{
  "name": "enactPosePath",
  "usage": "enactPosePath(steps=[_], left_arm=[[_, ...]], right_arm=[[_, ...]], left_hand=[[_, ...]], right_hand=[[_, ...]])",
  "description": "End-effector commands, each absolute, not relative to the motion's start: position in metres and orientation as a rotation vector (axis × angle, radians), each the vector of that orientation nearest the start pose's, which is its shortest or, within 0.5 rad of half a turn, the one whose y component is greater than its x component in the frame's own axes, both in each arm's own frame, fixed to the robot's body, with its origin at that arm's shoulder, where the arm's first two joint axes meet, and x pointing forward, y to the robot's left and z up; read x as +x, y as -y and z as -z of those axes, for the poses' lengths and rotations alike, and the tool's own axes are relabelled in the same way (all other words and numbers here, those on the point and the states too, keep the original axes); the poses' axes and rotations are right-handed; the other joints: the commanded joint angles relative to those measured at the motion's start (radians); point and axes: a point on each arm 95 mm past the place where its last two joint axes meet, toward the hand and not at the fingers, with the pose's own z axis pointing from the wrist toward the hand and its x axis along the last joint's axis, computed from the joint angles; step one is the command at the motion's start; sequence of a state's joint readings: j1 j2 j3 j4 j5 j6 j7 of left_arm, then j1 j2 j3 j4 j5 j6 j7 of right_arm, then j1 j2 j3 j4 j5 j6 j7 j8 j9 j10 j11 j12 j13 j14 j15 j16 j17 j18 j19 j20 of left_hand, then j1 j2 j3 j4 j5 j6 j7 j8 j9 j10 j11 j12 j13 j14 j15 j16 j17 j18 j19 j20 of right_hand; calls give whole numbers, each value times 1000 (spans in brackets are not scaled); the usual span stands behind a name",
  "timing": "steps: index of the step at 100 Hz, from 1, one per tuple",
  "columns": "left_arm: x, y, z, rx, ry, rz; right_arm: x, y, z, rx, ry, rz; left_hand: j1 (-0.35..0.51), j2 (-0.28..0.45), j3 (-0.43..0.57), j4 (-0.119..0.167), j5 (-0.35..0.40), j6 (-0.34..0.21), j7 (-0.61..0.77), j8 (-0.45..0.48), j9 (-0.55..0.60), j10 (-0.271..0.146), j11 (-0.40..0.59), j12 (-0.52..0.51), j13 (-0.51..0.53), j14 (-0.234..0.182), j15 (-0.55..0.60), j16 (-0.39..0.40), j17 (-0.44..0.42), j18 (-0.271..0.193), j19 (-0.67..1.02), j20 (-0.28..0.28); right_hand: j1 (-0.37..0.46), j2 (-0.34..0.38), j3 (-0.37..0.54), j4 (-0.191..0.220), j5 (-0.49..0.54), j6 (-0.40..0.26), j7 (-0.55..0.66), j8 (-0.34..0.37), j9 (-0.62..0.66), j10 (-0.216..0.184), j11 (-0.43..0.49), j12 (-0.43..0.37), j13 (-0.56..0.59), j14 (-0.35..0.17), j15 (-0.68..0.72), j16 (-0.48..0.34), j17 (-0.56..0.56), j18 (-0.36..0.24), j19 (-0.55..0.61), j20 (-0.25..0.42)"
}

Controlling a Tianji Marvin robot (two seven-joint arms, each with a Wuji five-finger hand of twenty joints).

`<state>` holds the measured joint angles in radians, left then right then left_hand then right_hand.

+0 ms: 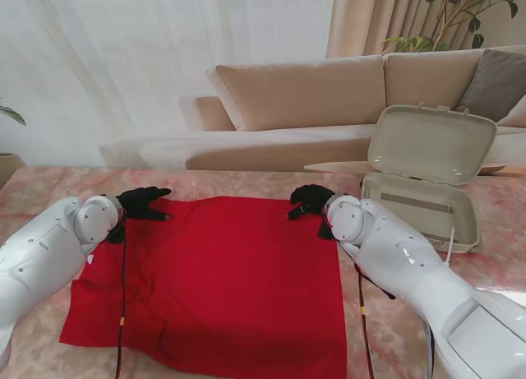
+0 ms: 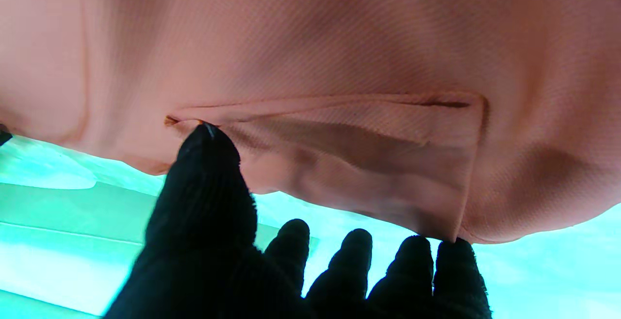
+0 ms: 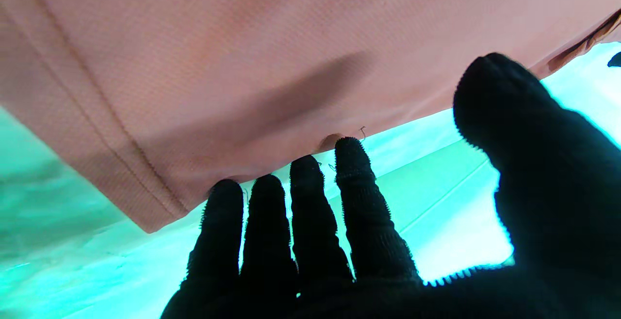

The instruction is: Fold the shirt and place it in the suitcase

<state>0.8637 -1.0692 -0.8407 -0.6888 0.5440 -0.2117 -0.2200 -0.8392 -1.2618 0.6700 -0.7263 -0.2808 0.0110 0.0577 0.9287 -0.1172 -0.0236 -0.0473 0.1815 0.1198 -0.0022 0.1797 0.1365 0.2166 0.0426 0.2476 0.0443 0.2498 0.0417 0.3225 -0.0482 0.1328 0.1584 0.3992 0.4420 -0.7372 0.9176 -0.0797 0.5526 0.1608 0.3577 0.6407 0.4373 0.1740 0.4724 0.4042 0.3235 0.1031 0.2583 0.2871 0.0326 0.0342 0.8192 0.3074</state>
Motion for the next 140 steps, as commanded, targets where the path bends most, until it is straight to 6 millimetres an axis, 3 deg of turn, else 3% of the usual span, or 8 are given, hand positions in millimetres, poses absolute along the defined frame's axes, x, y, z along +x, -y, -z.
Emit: enactPosePath(steps=[1,11,28,55,72,108,125,140], left_arm=[[545,-116,360,-1677,-1699,1172],[543,-117,362,-1674,-1709,1163],[541,-120,365,-1669,-1727,1147],[539,-124,371,-1664,-1738,1126],[540,-125,367,-1643,-1734,1135],[547,-127,343,-1516,-1704,1196],[552,-129,340,-1413,-1734,1185],[556,-129,343,-1431,-1750,1162]], right_arm=[[550,-19,375,-2367,1951,1755],[550,-19,375,-2369,1949,1752],[550,-19,375,-2366,1956,1749],[551,-19,375,-2364,1963,1742],[551,-20,374,-2363,1961,1737],[551,-19,375,-2361,1962,1730],[551,-19,375,-2368,1954,1737],[552,-17,375,-2376,1951,1744]], left_hand=[[22,-18,2,9,-48,-15,-11,12,-4,21,35,11,-20,12,36,48,-6,4,52,36],[27,-23,3,8,-42,-1,5,53,16,30,89,29,1,31,100,77,-7,25,158,62],[40,-33,4,8,-38,18,49,87,39,34,165,57,44,29,201,98,-7,36,313,86],[71,-44,9,8,13,76,212,167,113,31,307,156,196,19,348,216,-15,62,674,214],[77,-43,10,9,29,71,289,212,107,28,306,167,190,16,343,225,-17,63,688,220],[74,-29,7,8,29,45,277,158,59,13,274,118,117,14,291,189,-26,52,579,161],[82,-15,5,7,-1,47,259,125,53,-33,200,36,21,-13,154,62,-8,12,324,-13],[75,-17,5,7,-7,45,237,104,50,-40,175,4,3,-25,92,36,-5,-5,230,-74]], right_hand=[[-21,-4,4,-12,-12,-5,-11,6,-4,8,5,-11,-18,-6,-5,-13,-15,-14,-19,-4],[-21,-7,6,-12,-10,-5,-10,6,1,9,6,-10,-7,-2,0,-11,-10,-12,-18,-2],[-22,-12,12,-14,-6,-6,-8,6,10,13,12,-6,29,9,29,7,12,1,-6,8],[-19,-16,21,-15,-3,-4,-5,6,18,21,22,7,109,35,114,82,57,50,86,77],[-16,-15,22,-14,0,-3,-3,7,20,22,24,9,122,41,128,93,66,61,106,92],[-13,-11,20,-13,6,-3,0,9,25,22,25,10,123,40,123,96,63,65,104,97],[-20,-2,21,-12,4,-4,0,9,21,22,25,10,106,40,108,89,55,62,91,93],[-22,-3,24,-11,2,-4,0,9,16,21,23,7,85,38,72,68,42,59,64,81]])
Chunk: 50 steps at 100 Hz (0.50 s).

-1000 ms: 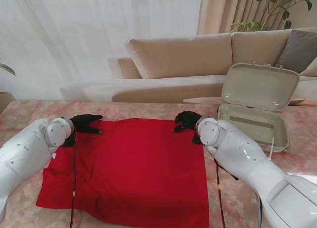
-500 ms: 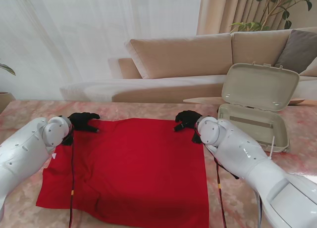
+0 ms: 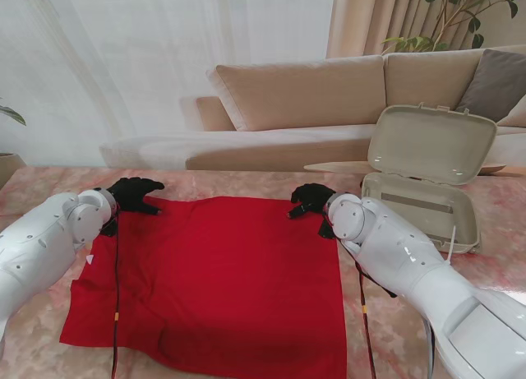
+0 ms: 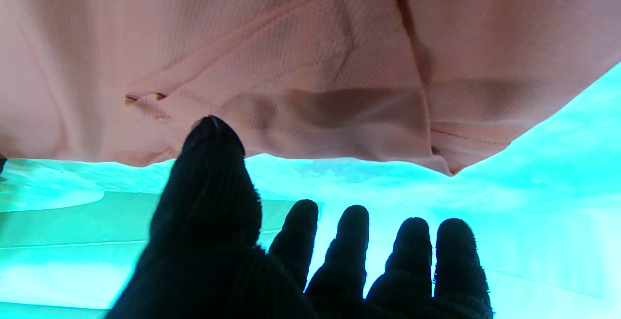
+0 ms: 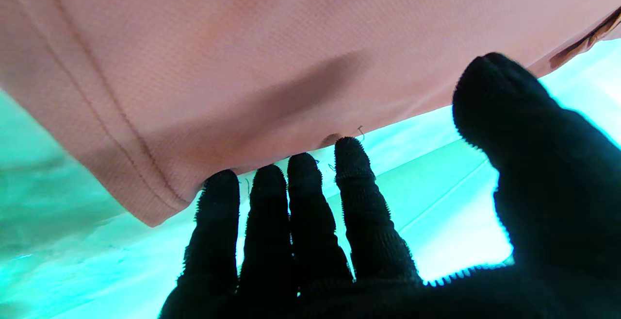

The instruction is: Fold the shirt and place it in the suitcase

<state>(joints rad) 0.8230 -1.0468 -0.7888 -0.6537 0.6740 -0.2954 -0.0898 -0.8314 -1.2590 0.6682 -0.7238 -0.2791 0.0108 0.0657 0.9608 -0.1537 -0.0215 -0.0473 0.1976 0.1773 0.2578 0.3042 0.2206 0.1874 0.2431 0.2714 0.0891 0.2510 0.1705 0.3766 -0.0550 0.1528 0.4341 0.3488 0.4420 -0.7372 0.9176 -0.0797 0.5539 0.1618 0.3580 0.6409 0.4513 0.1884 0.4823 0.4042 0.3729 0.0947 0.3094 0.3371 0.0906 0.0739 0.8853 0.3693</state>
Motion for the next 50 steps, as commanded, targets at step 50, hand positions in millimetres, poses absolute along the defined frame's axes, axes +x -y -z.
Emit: enactPosePath(steps=[50], left_arm=[[557,-133,361,-1507,-1806,1104]], right_arm=[[550,-11,375,-2388,1970,1731]], left_hand=[[64,-9,10,10,-27,-2,-25,-45,4,46,79,14,62,41,140,18,-6,27,291,55]], right_hand=[[-17,-17,30,-14,8,-7,4,8,8,16,14,3,95,72,49,33,12,65,4,27]])
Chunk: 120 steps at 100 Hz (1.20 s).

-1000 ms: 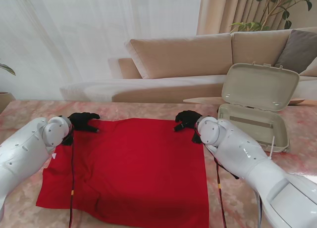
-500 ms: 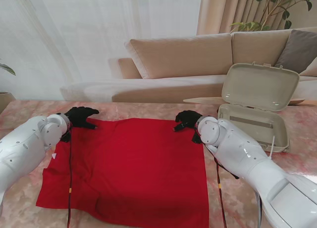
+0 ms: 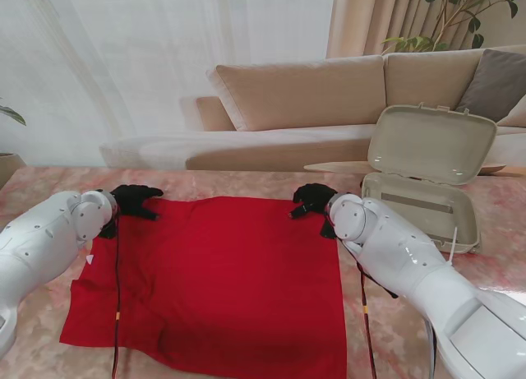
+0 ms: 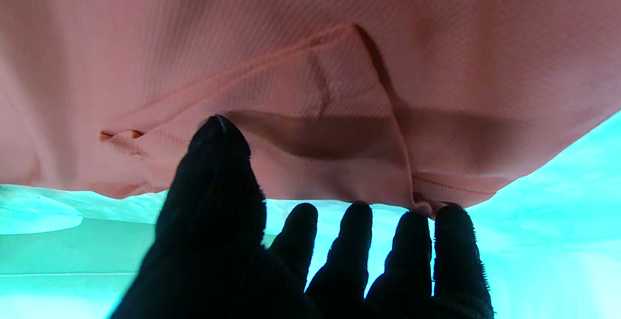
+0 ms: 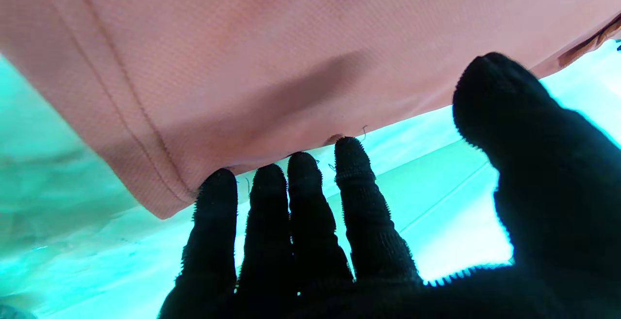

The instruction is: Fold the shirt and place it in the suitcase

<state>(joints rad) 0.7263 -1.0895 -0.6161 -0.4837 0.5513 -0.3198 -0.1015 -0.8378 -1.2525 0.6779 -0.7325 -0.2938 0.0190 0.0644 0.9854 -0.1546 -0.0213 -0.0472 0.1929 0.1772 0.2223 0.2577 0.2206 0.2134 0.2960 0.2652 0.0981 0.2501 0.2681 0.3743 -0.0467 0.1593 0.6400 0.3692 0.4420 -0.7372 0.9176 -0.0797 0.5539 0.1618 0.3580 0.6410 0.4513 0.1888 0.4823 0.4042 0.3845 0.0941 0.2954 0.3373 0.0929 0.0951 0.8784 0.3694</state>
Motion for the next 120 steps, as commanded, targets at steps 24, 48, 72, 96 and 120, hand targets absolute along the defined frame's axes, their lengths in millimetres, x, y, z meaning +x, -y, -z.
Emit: enactPosePath(steps=[24,48,72,96,120], left_arm=[[553,-133,365,-1495,-1832,1095],[548,-134,370,-1487,-1871,1066],[544,-135,374,-1481,-1876,1053],[541,-135,375,-1480,-1886,1038],[540,-135,378,-1496,-1883,1037]], right_arm=[[550,-11,376,-2380,1984,1729],[550,-11,377,-2374,1991,1728],[549,-13,379,-2357,2020,1732],[550,-13,383,-2356,2062,1711],[555,-13,386,-2368,2110,1701]], left_hand=[[57,-32,14,10,26,28,88,58,104,23,88,110,235,28,163,142,46,60,294,171],[71,-61,21,10,105,43,257,158,220,-11,179,224,378,1,294,312,135,89,421,328],[-15,-139,267,-6,79,31,404,277,269,-44,272,342,456,4,408,488,203,112,546,477],[-49,-199,449,-17,65,30,460,329,297,-73,341,415,520,-12,494,609,277,103,684,579],[17,-278,505,-68,63,27,540,379,371,-78,384,630,626,-35,617,715,394,70,815,654]], right_hand=[[-9,-24,33,-14,18,-7,12,10,29,24,43,29,151,82,189,121,68,84,113,93],[4,-46,50,-19,56,-22,51,24,80,37,102,93,220,91,371,228,224,132,115,357],[33,-88,86,-26,91,-44,94,32,113,44,174,159,292,94,509,316,272,106,479,311],[85,-139,127,-32,125,-59,157,48,142,46,237,214,383,89,589,364,395,59,648,348],[232,-179,203,-32,131,-65,251,74,178,51,303,264,507,52,661,379,570,-25,759,299]])
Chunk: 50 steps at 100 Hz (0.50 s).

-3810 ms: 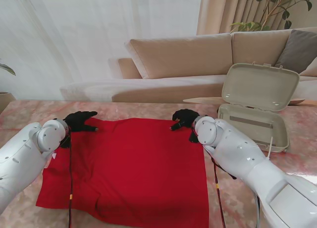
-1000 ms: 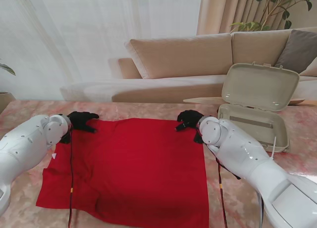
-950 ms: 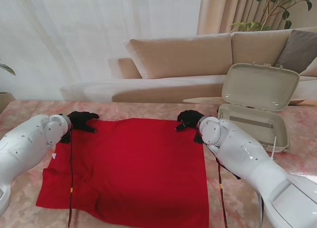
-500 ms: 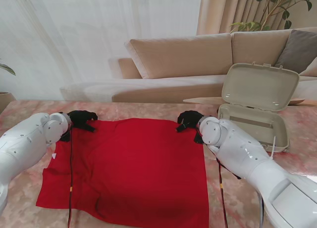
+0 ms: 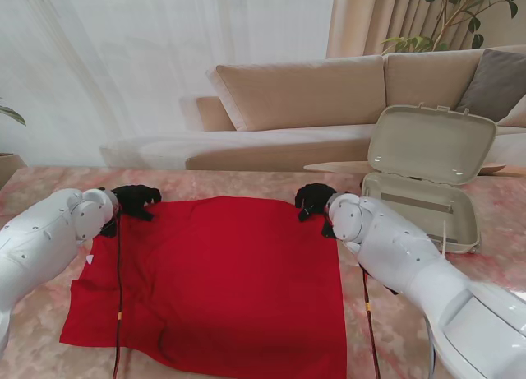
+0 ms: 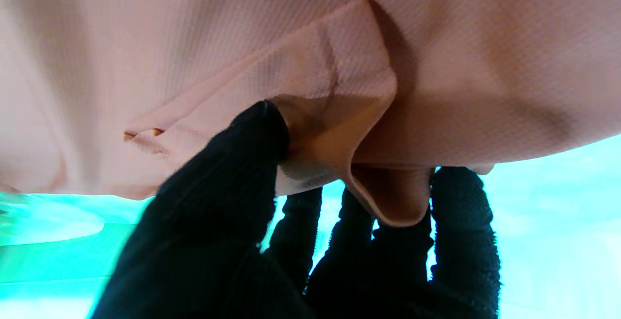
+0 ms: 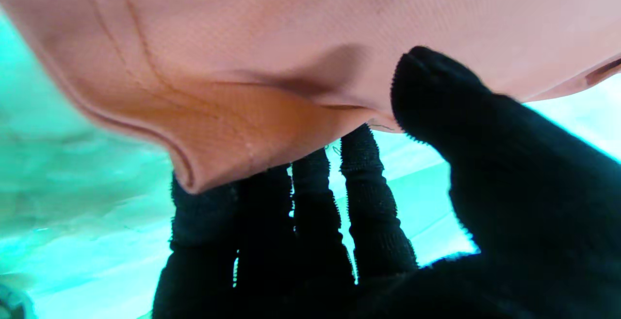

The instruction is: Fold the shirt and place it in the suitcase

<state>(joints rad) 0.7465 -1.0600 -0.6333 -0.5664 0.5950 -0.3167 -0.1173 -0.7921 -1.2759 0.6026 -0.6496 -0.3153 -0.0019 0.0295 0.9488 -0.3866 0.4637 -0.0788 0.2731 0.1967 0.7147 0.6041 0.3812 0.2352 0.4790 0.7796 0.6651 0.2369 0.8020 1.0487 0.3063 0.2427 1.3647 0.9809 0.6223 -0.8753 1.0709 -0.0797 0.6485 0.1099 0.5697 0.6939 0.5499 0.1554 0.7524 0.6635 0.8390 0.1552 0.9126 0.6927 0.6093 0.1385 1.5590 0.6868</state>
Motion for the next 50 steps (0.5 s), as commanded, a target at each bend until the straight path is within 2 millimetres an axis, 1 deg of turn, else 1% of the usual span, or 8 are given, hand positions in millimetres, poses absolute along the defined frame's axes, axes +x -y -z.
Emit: enactPosePath(steps=[1,19,38,42,44,47,49,50], left_arm=[[540,-135,378,-1497,-1883,1037],[540,-134,380,-1525,-1867,1042],[538,-134,382,-1555,-1846,1051],[538,-134,382,-1567,-1844,1050],[538,-134,382,-1572,-1843,1050],[537,-134,382,-1578,-1841,1051],[537,-134,383,-1582,-1838,1052],[537,-134,383,-1584,-1837,1053]], right_arm=[[555,-13,386,-2368,2113,1702],[559,-14,387,-2390,2130,1735],[561,-14,389,-2424,2106,1747],[561,-14,390,-2425,2102,1745],[561,-14,390,-2428,2096,1747],[561,-14,390,-2431,2087,1750],[561,-14,390,-2433,2081,1750],[561,-14,390,-2434,2078,1750]], left_hand=[[54,-46,20,-36,-17,7,48,33,211,-100,201,116,59,-22,83,40,41,-14,90,42],[161,-96,-27,-38,-17,-6,136,112,316,-136,166,277,135,-42,170,95,133,-39,172,70],[162,-115,-1,-35,-7,-37,255,219,357,-163,247,304,187,-37,243,127,202,-56,244,80],[163,-118,6,-35,1,-45,275,236,364,-165,260,305,194,-35,251,130,210,-55,252,81],[163,-118,11,-35,1,-51,289,248,367,-166,267,305,197,-35,257,132,213,-54,256,81],[167,-120,22,-34,5,-58,307,263,373,-169,279,307,206,-34,269,136,224,-55,265,82],[164,-118,31,-33,6,-64,321,274,378,-171,290,307,211,-33,280,140,232,-56,274,83],[164,-117,34,-32,8,-65,327,278,381,-171,295,307,214,-33,284,142,234,-56,277,84]], right_hand=[[58,-42,53,-32,37,-13,42,22,83,84,35,6,59,-12,48,25,58,-71,80,-21],[183,-96,91,-147,44,-41,190,44,137,63,116,56,147,-20,122,20,173,-133,117,-69],[217,-134,156,-169,25,-109,460,19,223,21,200,179,231,-31,189,13,368,-183,101,-36],[224,-136,147,-174,29,-127,516,4,252,9,215,197,249,-35,199,16,337,-21,-355,-640],[227,-135,143,-176,34,-135,537,2,264,3,222,204,257,-38,204,18,349,-6,-373,-756],[233,-130,135,-175,41,-150,579,-11,288,-4,233,217,271,-43,214,21,459,-97,-35,-352],[236,-122,134,-173,47,-162,602,-14,303,-13,240,222,281,-46,221,24,362,-7,-236,-485],[237,-119,134,-171,53,-168,611,-13,311,-16,244,224,287,-48,225,25,444,-30,-200,-437]])
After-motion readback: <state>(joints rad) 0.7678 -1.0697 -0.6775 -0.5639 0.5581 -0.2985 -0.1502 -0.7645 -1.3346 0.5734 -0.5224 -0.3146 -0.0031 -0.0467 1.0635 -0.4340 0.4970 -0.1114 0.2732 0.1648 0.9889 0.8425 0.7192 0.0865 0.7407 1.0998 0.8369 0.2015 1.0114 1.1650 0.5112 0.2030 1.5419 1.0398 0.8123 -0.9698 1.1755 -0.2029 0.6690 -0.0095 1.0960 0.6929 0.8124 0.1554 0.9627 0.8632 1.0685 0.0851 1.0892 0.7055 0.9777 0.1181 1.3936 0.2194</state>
